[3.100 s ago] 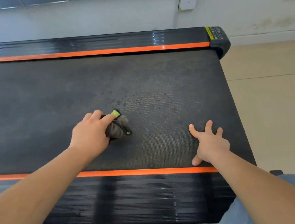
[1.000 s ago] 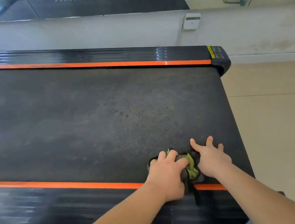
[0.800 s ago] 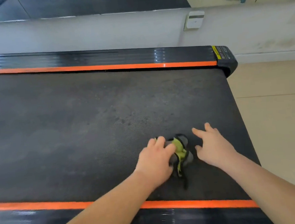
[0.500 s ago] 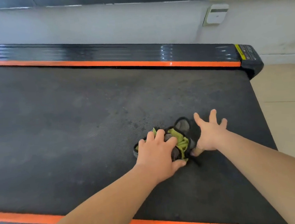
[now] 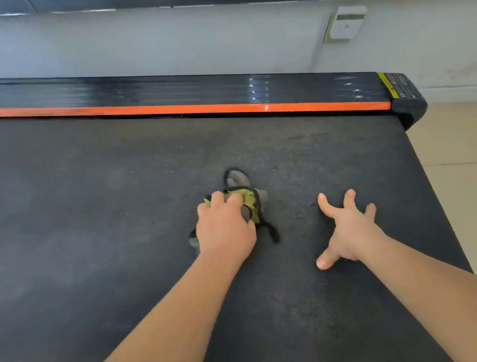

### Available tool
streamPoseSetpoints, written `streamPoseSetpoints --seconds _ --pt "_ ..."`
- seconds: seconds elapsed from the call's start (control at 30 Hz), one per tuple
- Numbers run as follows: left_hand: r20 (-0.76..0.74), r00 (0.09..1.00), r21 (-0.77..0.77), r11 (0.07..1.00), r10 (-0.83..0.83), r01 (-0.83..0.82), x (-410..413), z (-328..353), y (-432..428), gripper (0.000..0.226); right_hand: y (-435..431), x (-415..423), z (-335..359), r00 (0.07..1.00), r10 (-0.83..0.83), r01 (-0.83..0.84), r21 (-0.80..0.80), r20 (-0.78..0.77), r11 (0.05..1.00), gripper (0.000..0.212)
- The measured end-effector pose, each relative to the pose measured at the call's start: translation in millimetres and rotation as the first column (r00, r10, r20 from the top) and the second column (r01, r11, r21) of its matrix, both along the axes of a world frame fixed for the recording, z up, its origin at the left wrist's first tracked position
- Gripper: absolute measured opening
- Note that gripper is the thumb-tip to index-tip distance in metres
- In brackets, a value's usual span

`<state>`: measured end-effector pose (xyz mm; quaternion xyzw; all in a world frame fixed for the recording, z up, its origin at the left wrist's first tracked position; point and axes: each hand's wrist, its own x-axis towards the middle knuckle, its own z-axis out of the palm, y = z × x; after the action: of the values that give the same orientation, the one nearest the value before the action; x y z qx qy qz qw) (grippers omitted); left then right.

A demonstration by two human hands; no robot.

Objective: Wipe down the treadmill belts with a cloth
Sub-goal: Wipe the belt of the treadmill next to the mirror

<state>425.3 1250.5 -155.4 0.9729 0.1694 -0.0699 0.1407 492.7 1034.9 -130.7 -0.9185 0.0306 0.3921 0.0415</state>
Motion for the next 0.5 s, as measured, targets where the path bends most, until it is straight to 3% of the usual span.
streamPoseSetpoints --seconds 0.1,0.17,0.23,0.3,0.37,0.43,0.5 --pt "-0.035 0.916 -0.06 0.916 -0.4 0.397 -31 9 -38 0.046 -1 0 3 1.0 0.003 -0.003 -0.008 -0.008 1.0 0.152" --pt "-0.062 0.854 -0.017 0.856 -0.517 0.517 -29 16 -11 0.045 -2 0 1 1.0 -0.004 0.004 -0.001 -0.006 1.0 0.153" --pt "-0.078 0.917 0.069 0.916 -0.39 0.396 -10 14 39 0.043 -2 0 -1 1.0 -0.001 0.001 0.0 0.004 1.0 0.154" --pt "-0.074 0.992 0.123 0.986 -0.104 0.113 6 14 83 0.042 -2 -1 0 1.0 -0.002 0.002 0.002 0.006 1.0 0.154" --pt "-0.022 0.999 0.125 0.992 0.037 -0.034 8 13 80 0.039 -2 0 1 1.0 0.003 -0.003 0.004 -0.006 1.0 0.154" --pt "-0.032 0.999 0.094 0.995 -0.036 0.039 -4 14 43 0.037 0 2 2 1.0 0.008 -0.008 0.0 -0.011 1.0 0.153" --pt "-0.022 0.965 0.031 0.965 -0.261 0.262 -32 16 9 0.037 0 1 2 1.0 0.004 -0.004 -0.007 -0.004 1.0 0.152"
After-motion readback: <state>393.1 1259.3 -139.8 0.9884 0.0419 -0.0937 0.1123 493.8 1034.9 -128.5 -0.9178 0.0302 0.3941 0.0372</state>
